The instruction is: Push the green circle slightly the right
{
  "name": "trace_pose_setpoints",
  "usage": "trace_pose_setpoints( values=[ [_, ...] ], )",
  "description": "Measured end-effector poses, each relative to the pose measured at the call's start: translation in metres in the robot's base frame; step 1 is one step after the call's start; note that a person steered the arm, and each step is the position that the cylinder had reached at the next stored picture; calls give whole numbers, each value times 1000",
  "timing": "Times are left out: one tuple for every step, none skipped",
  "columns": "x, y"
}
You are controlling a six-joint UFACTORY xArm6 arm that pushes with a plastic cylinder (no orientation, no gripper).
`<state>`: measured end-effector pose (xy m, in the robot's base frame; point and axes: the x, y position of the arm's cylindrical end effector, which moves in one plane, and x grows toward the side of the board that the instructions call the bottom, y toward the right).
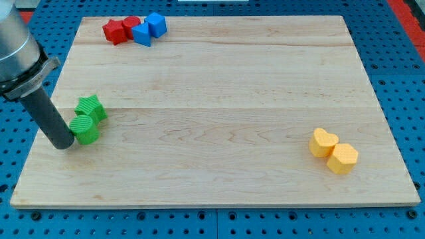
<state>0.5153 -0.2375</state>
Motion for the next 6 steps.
trace_pose_setpoints(
  values=[
    [-5,-2],
    [-11,-10],
    [-15,-17],
    [-27,4],
    [-32,30],
    [-32,65]
  ],
)
